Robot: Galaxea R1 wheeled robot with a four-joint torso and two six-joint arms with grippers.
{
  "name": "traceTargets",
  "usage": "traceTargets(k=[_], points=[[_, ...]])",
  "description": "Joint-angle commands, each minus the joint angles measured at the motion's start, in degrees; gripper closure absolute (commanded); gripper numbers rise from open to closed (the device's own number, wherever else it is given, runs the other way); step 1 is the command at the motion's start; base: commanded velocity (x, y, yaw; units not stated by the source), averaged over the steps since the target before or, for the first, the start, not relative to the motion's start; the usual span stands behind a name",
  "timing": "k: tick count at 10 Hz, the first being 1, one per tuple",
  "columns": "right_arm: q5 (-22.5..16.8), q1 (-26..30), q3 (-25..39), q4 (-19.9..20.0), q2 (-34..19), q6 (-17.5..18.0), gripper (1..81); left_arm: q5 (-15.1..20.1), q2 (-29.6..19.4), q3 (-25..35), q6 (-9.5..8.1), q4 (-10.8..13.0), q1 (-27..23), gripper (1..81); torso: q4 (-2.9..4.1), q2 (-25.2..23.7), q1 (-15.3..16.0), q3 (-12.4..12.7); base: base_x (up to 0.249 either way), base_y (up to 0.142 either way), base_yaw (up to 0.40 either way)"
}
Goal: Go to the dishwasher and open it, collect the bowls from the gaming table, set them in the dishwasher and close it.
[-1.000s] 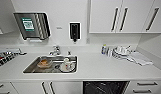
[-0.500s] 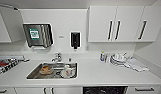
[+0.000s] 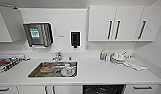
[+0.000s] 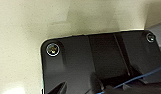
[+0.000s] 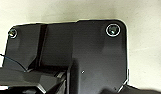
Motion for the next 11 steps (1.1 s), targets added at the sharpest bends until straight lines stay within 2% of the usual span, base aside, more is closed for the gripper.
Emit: traceTargets(k=[1,3,4,7,8,9,10,11], points=[[-3.5,2.8,0.0,-0.5,-0.2,0.0,1.0,2.9,0.2,-0.1,0.11,-0.5,-3.0,1.0,0.0,5.6,-3.6,0.0,0.0,0.0,0.0],[-3.4,2.6,0.0,-0.4,-0.2,0.0,1.0,2.9,0.2,-0.1,0.11,-0.5,-3.0,1.0,0.0,9.8,-6.3,0.0,0.0,0.0,0.0],[-3.4,2.7,0.0,-0.4,-0.2,0.0,1.0,2.9,0.2,-0.1,0.11,-0.5,-3.0,1.0,0.0,11.9,-7.7,4.3,0.0,0.0,0.0],[-3.3,2.6,0.0,-0.4,-0.1,0.0,1.0,2.9,0.2,-0.1,0.11,-0.5,-3.0,1.0,0.0,16.8,-10.8,8.3,0.0,0.0,0.0],[-3.3,2.6,0.0,-0.4,-0.2,0.0,1.0,2.9,0.2,-0.1,0.11,-0.5,-3.0,1.0,0.0,18.8,-12.1,8.8,0.0,0.0,0.0],[-3.3,2.6,-0.1,-0.4,-0.2,0.1,1.0,2.9,0.2,-0.1,0.11,-0.4,-3.0,1.0,0.0,20.8,-13.4,6.4,0.0,0.0,0.0],[-3.3,2.6,-0.1,-0.4,-0.2,0.0,1.0,2.9,0.2,-0.1,0.11,-0.5,-3.0,1.0,0.0,22.5,-14.7,7.0,0.0,0.0,0.0],[-3.3,2.6,0.0,-0.4,-0.2,0.0,1.0,2.9,0.2,-0.1,0.11,-0.4,-3.0,1.0,0.0,18.5,-12.0,7.6,0.0,0.0,0.0]])
